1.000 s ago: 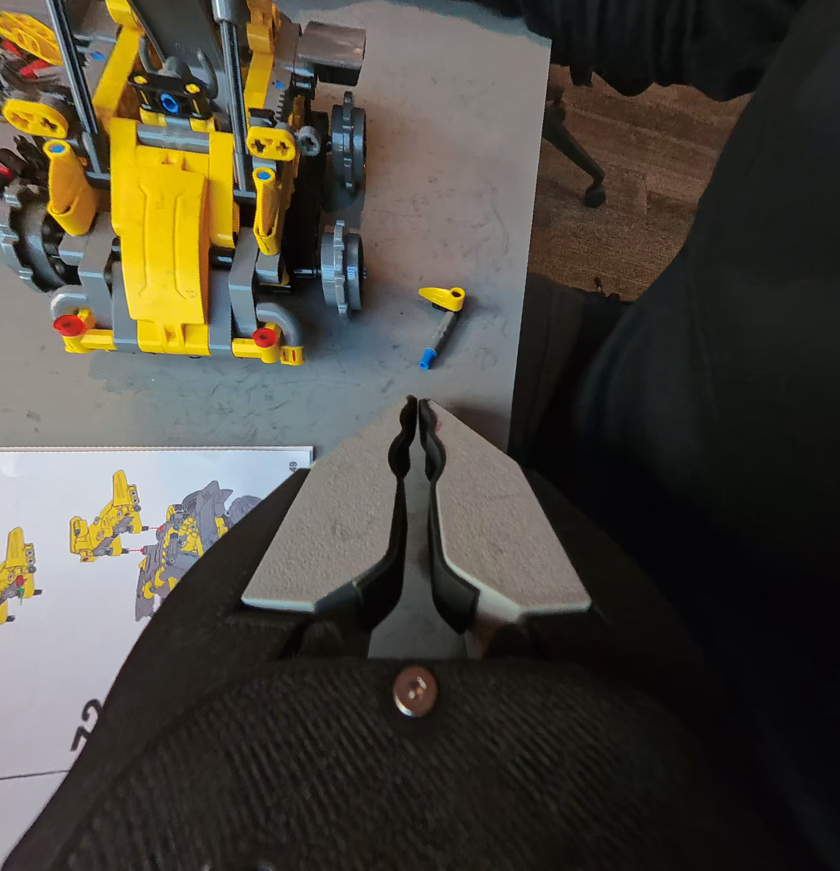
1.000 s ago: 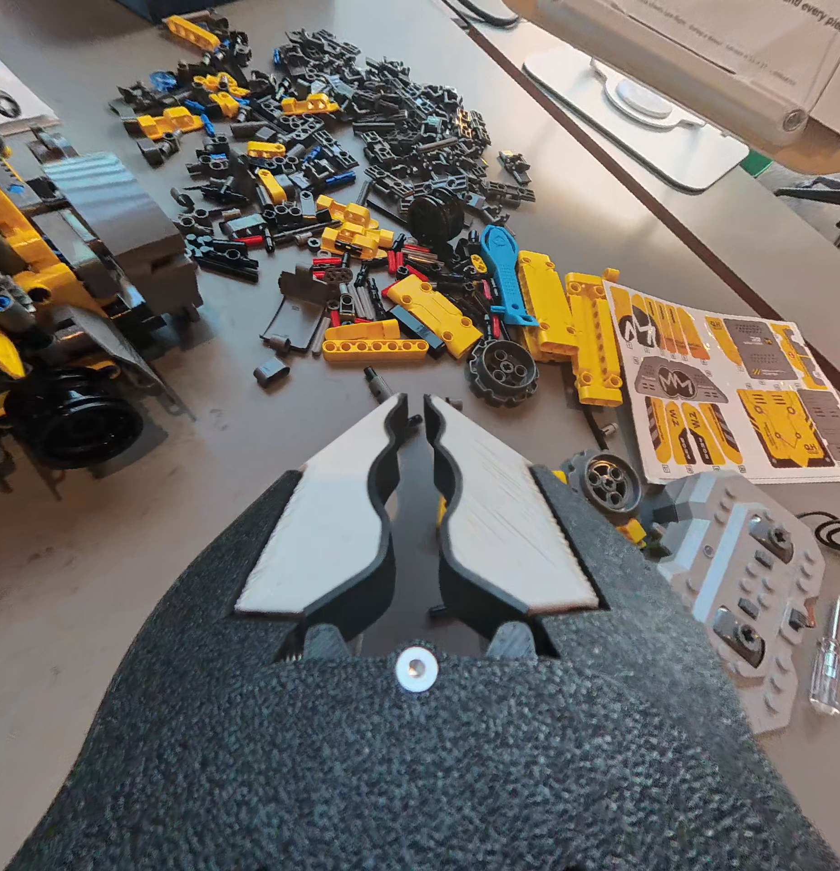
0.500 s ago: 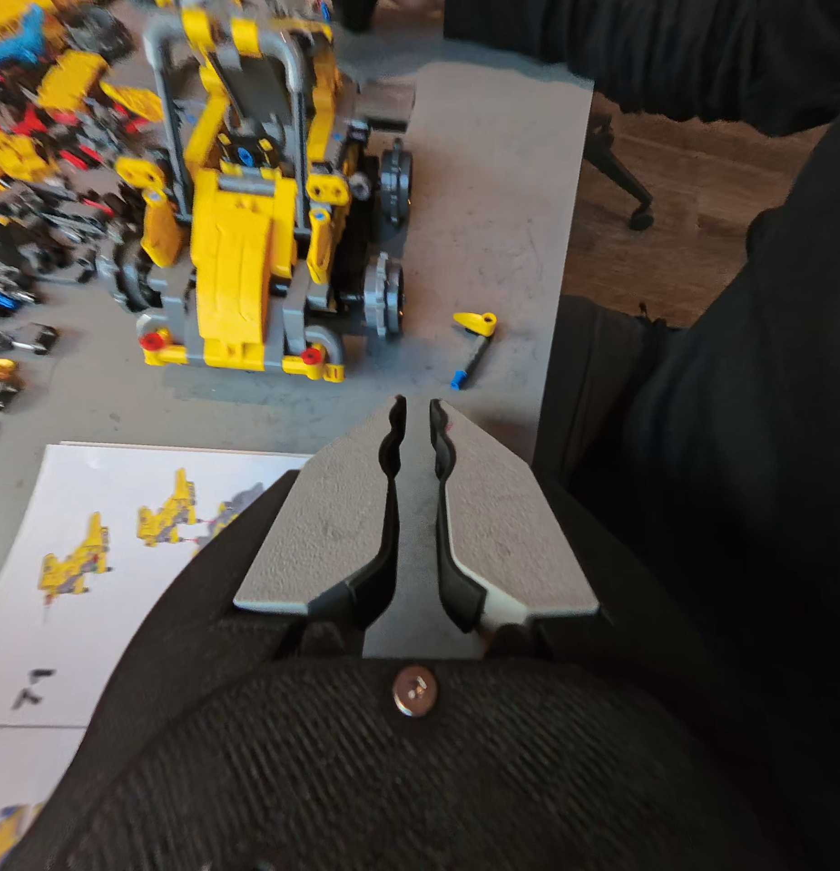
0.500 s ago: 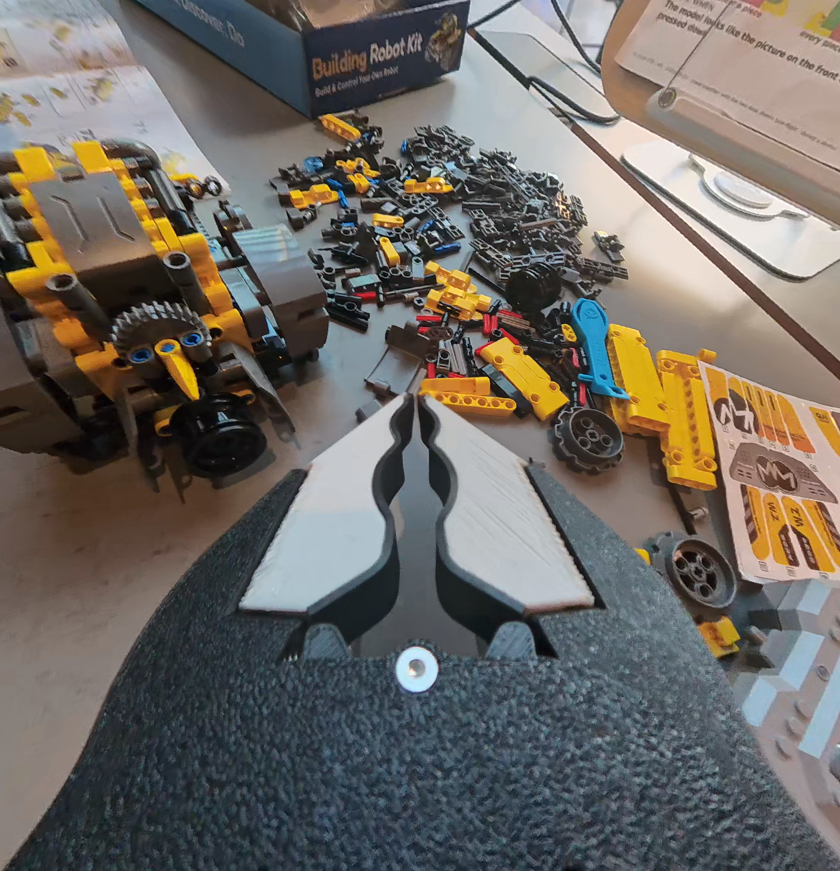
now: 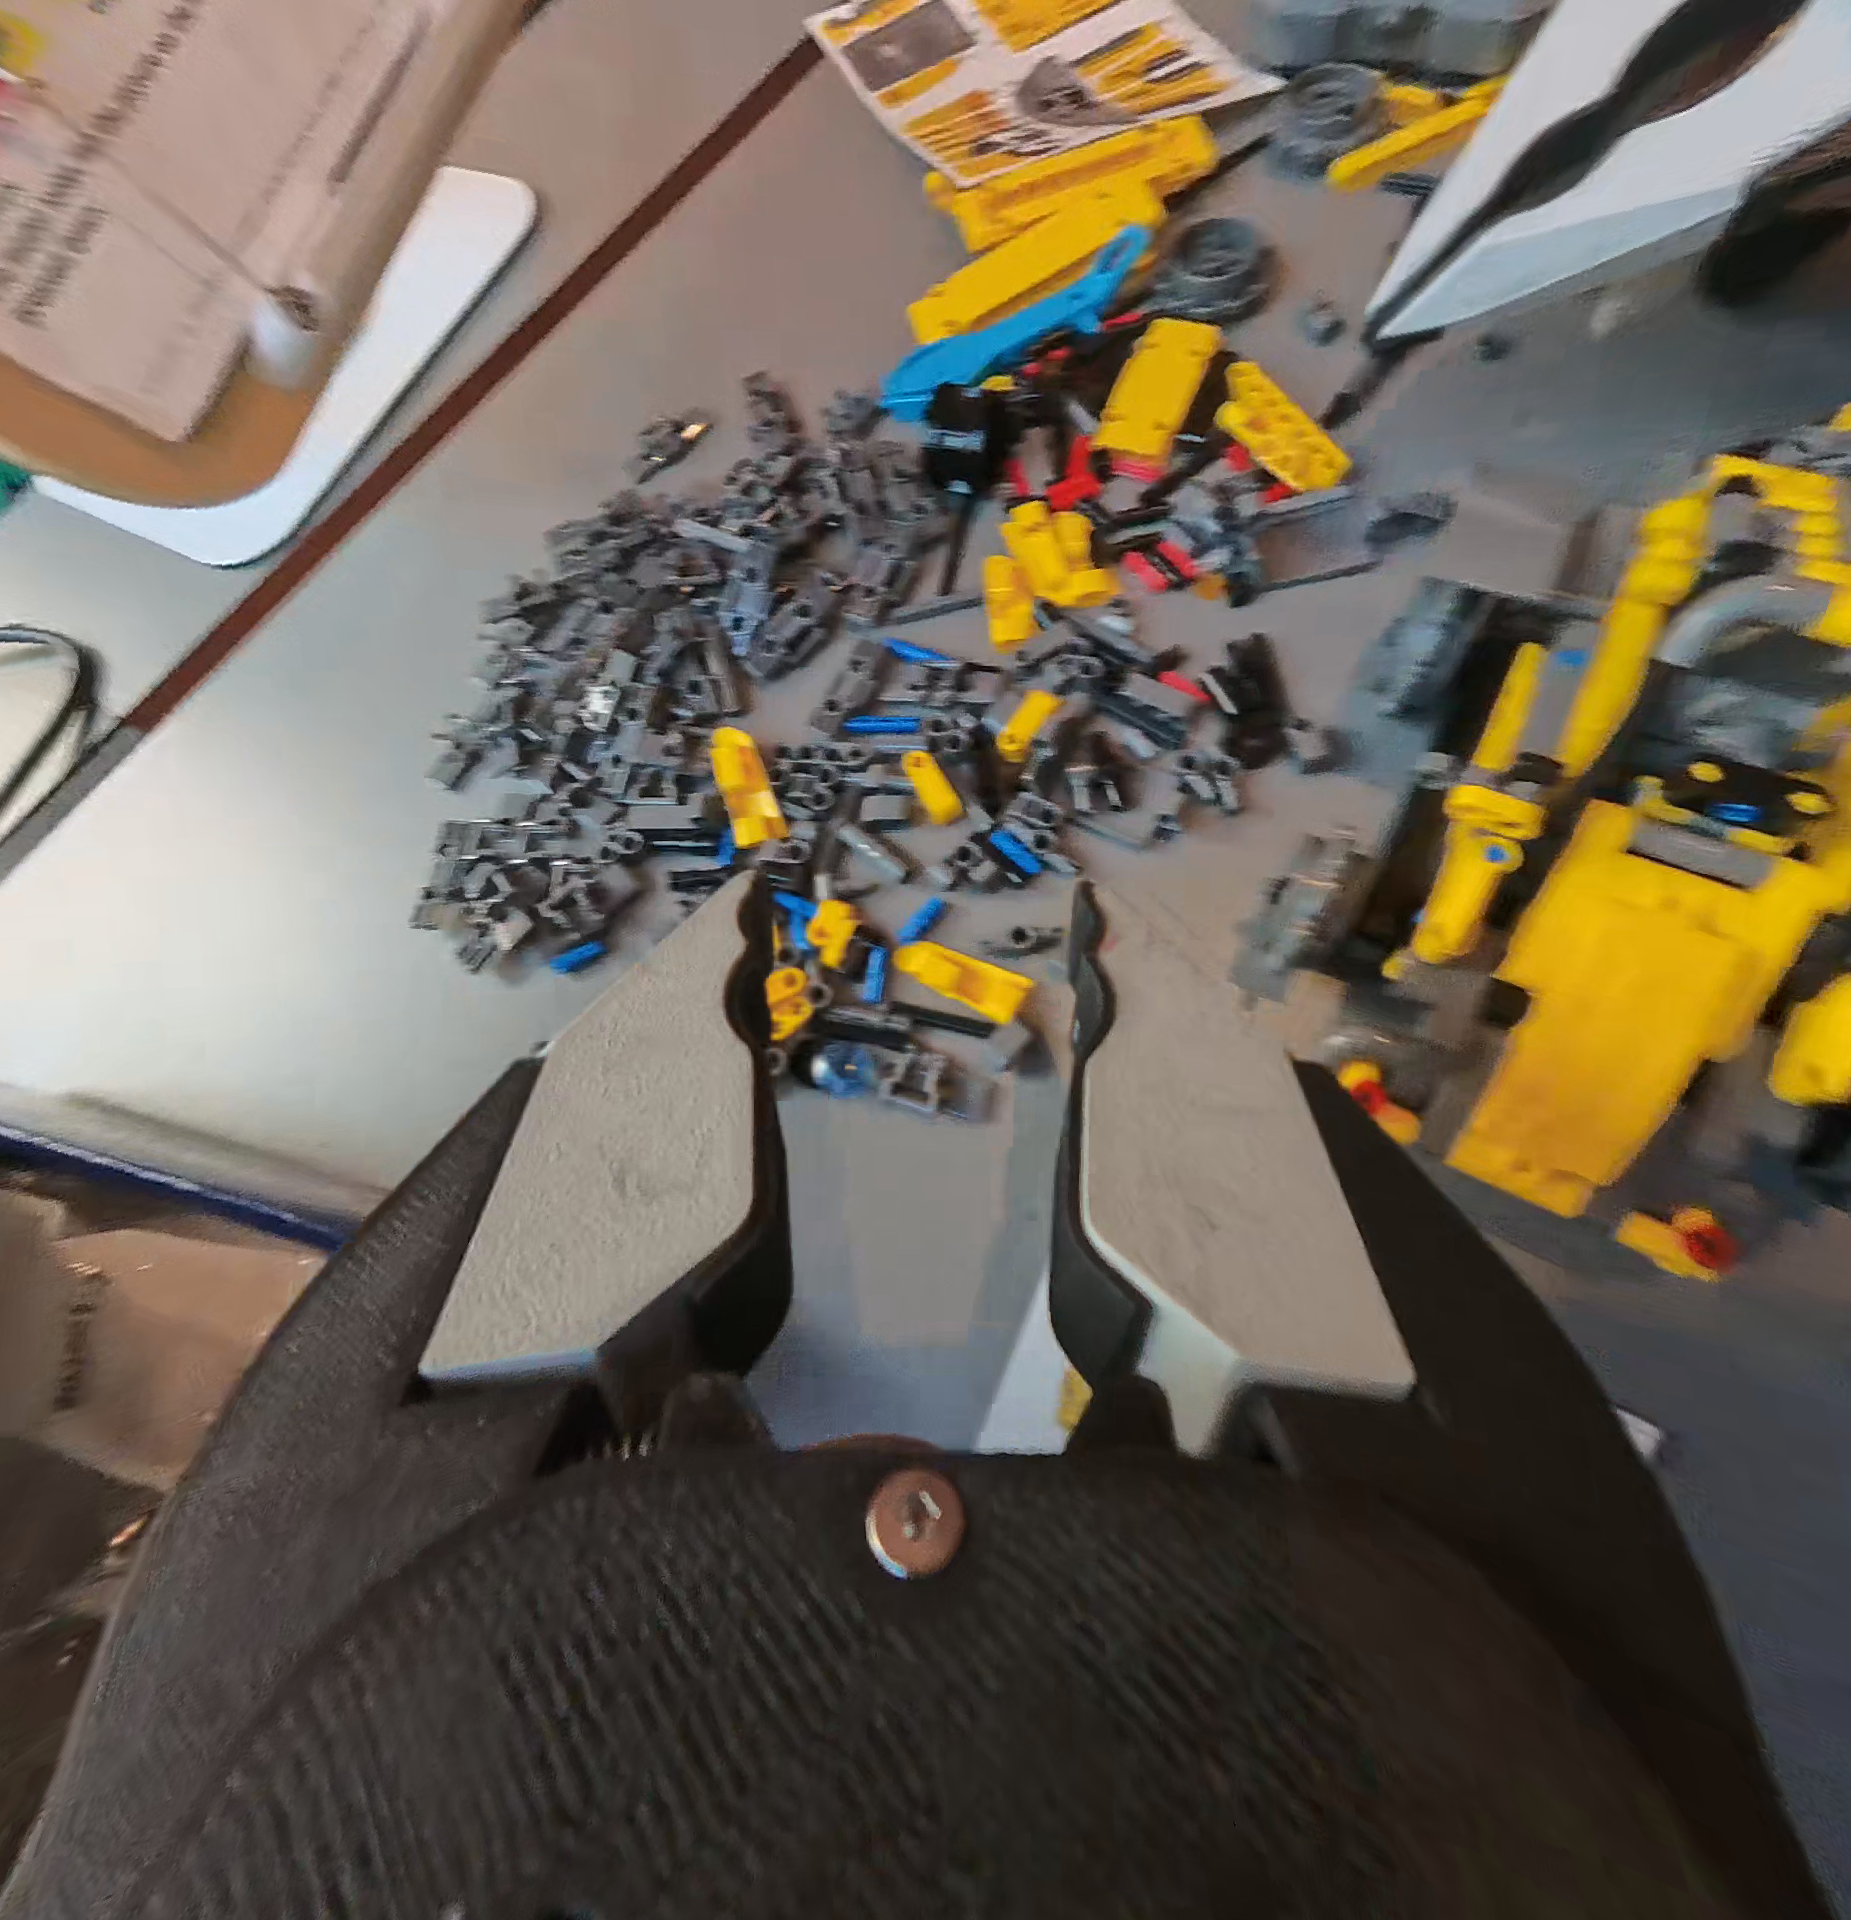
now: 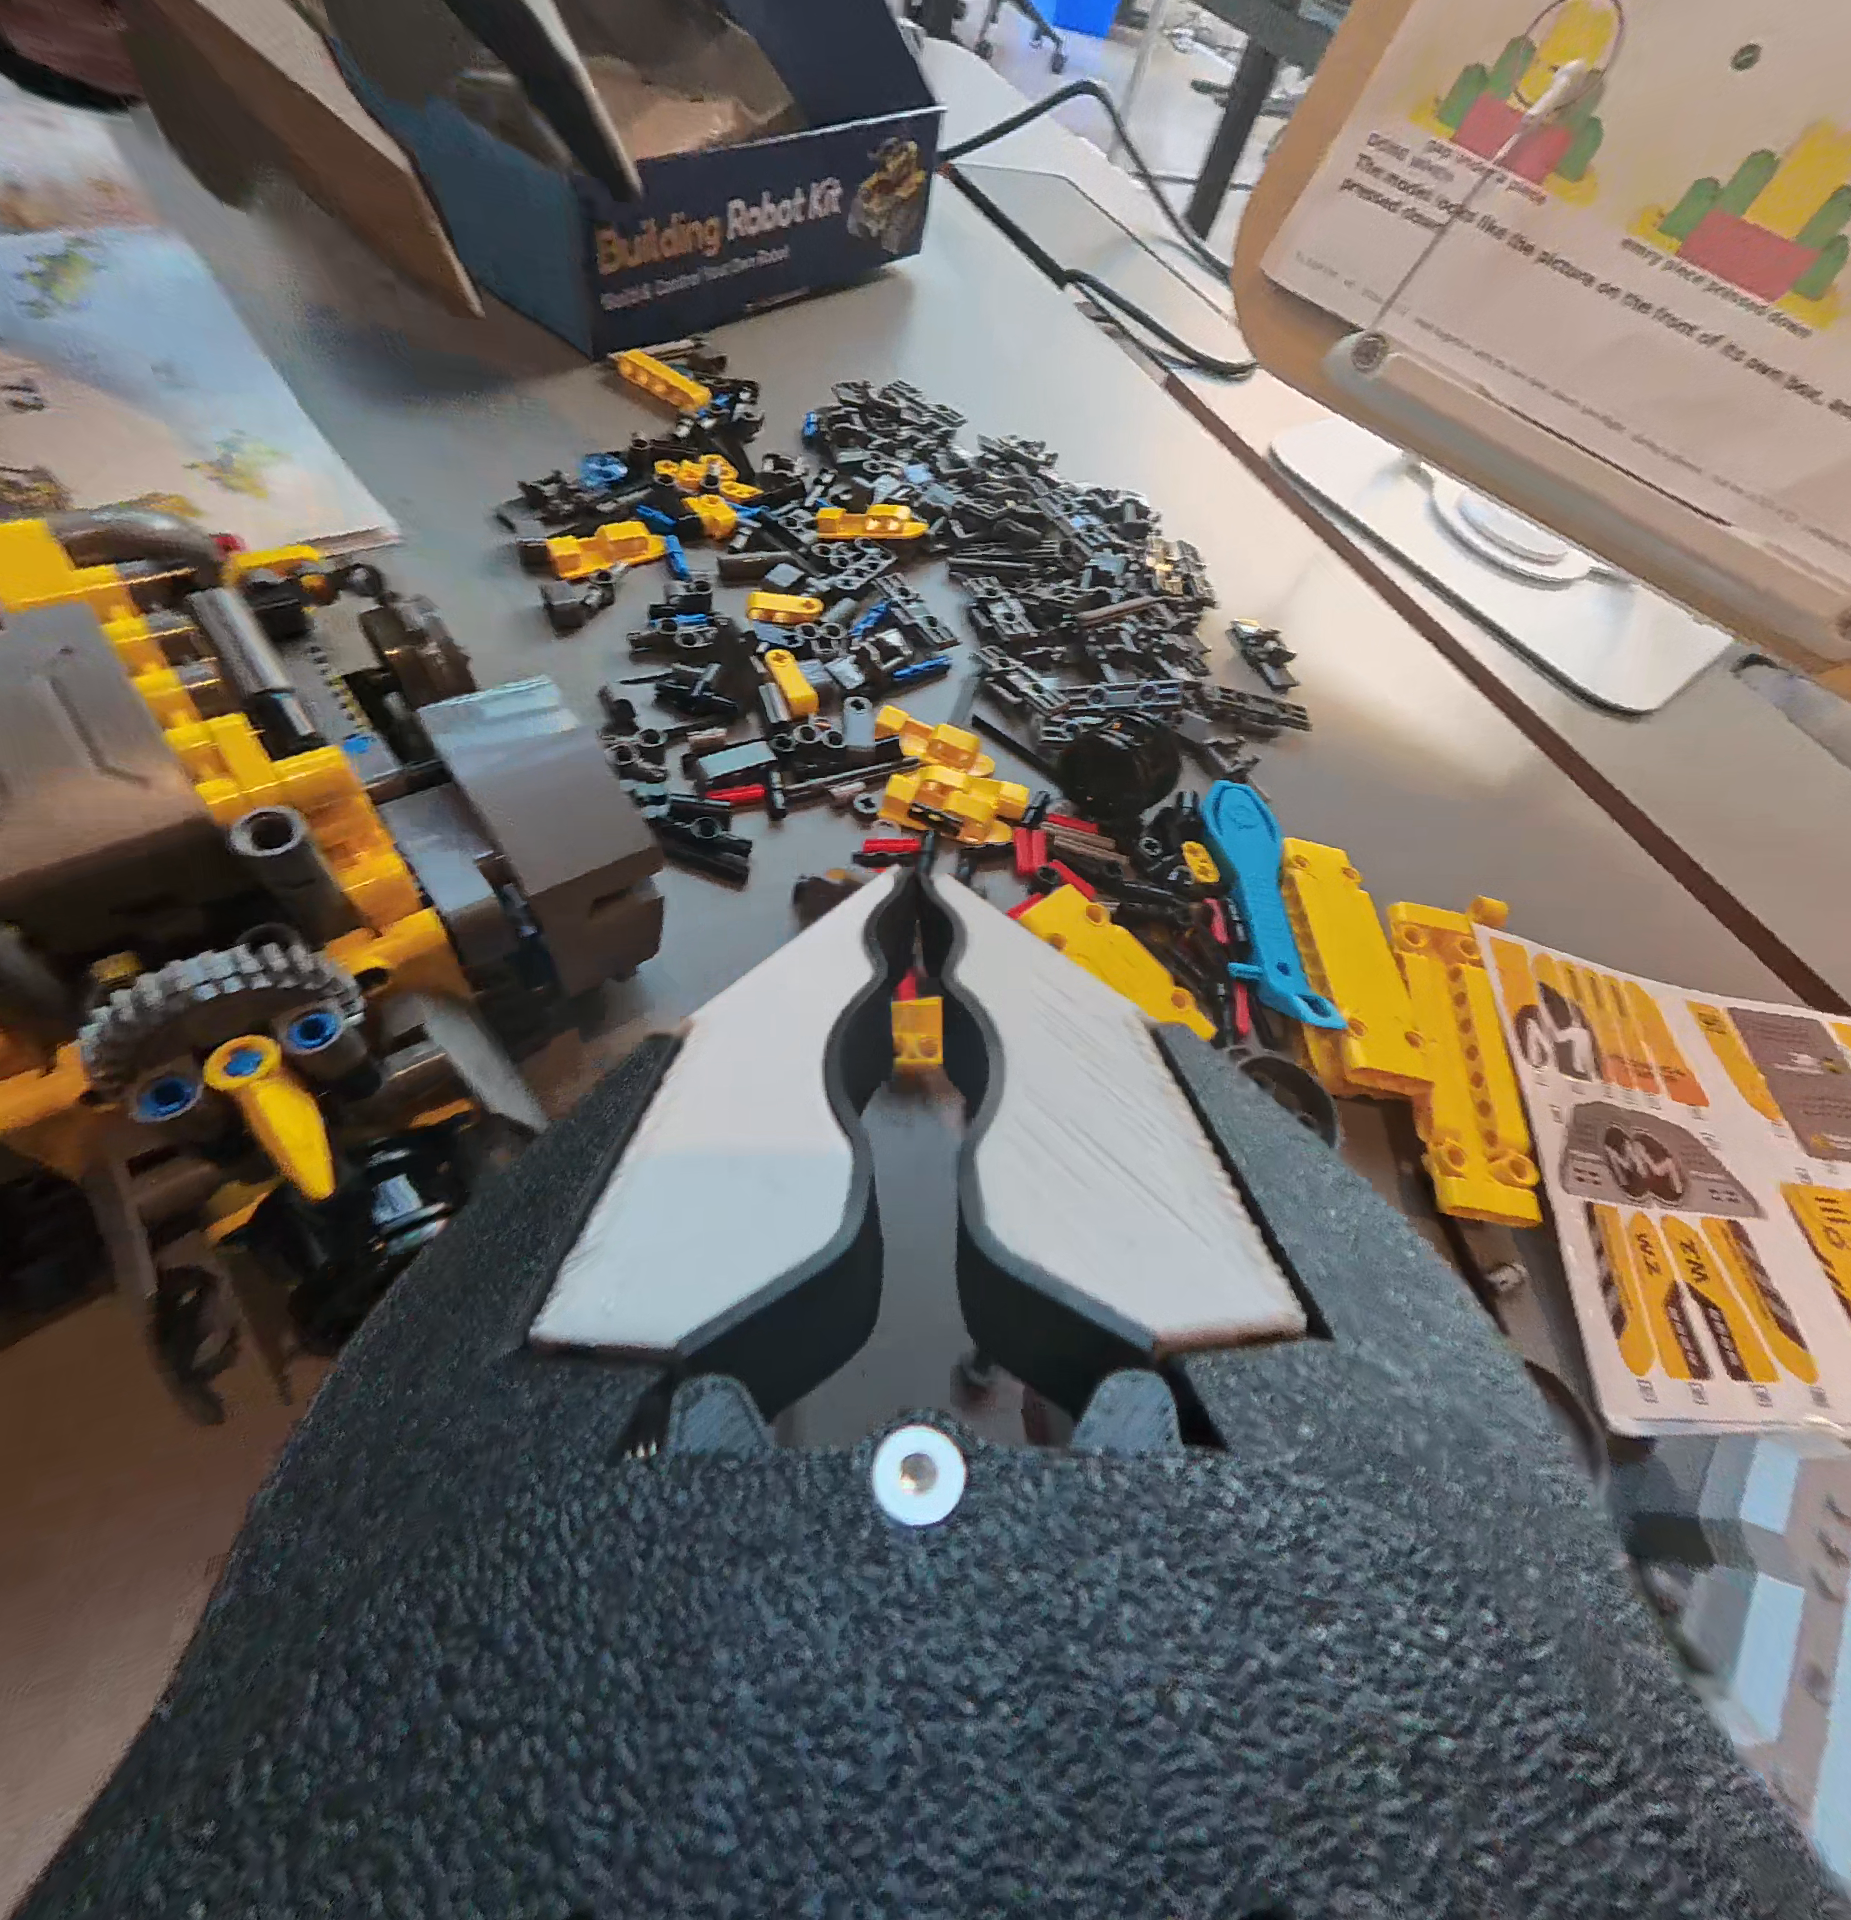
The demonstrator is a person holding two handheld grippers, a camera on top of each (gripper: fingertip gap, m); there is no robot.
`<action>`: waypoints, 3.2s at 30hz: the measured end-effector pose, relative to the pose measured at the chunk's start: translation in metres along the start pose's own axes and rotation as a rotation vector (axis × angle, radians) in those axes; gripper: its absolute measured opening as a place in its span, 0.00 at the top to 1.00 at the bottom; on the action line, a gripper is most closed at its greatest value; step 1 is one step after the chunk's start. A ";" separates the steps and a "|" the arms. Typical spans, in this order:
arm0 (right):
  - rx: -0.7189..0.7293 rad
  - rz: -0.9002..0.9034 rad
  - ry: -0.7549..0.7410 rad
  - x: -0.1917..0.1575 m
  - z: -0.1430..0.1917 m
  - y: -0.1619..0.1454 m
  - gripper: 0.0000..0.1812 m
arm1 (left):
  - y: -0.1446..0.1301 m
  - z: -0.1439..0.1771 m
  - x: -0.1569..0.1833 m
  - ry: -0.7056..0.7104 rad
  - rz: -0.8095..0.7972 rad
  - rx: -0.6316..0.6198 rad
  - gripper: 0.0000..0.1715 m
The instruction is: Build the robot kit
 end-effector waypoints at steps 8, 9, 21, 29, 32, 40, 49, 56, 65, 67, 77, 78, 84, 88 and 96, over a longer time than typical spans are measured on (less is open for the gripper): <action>-0.066 -0.032 -0.361 0.062 -0.010 0.003 0.99 | -0.001 -0.028 -0.040 0.136 0.208 0.167 0.68; -0.058 -0.038 -0.376 0.066 -0.013 0.006 0.99 | -0.004 -0.028 -0.046 0.159 0.220 0.165 0.67; -0.139 0.046 -0.360 0.063 -0.051 0.009 1.00 | -0.016 -0.018 -0.066 0.208 0.320 0.137 0.59; -0.156 0.063 -0.348 0.059 -0.054 0.006 1.00 | -0.037 -0.042 -0.066 0.199 0.325 0.009 0.59; -0.145 0.042 -0.347 0.060 -0.051 0.005 1.00 | -0.038 -0.044 -0.062 0.177 0.314 -0.009 0.59; -0.136 0.009 -0.349 0.063 -0.048 0.004 1.00 | -0.047 -0.052 -0.053 0.106 0.288 -0.071 0.62; -0.133 0.006 -0.333 0.061 -0.050 0.004 1.00 | -0.052 -0.055 -0.045 0.028 0.264 -0.117 0.73; -0.148 -0.007 -0.337 0.063 -0.049 0.001 1.00 | -0.051 -0.056 -0.038 -0.008 0.241 -0.115 0.74; -0.211 -0.097 -0.398 0.077 -0.043 -0.013 1.00 | -0.052 -0.053 -0.048 0.051 0.249 -0.110 0.77; -0.241 -0.144 -0.416 0.082 -0.041 -0.019 1.00 | -0.054 -0.056 -0.044 0.027 0.246 -0.131 0.76; -0.334 -0.226 -0.378 0.087 -0.032 -0.034 1.00 | -0.049 -0.055 -0.043 0.031 0.235 -0.097 0.77; -0.353 -0.234 -0.363 0.085 -0.033 -0.037 1.00 | -0.049 -0.055 -0.043 0.026 0.238 -0.098 0.77; -0.392 -0.284 -0.232 0.070 -0.047 -0.046 1.00 | -0.051 -0.057 -0.041 0.031 0.214 -0.110 0.77; -0.387 -0.264 -0.183 0.063 -0.049 -0.044 1.00 | -0.052 -0.058 -0.040 0.024 0.215 -0.115 0.77; -0.226 -0.174 -0.180 0.056 -0.052 -0.007 1.00 | -0.039 -0.055 -0.032 -0.001 0.157 -0.040 0.77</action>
Point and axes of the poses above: each gripper's, where its closed fingertips meet, z back along the fingers, y out of its top, x = y × z across the jaws, the point moved 4 cm from there along z, back along the fingers, and after that the axes turned 5 degrees about z, right-handed, at the moved point
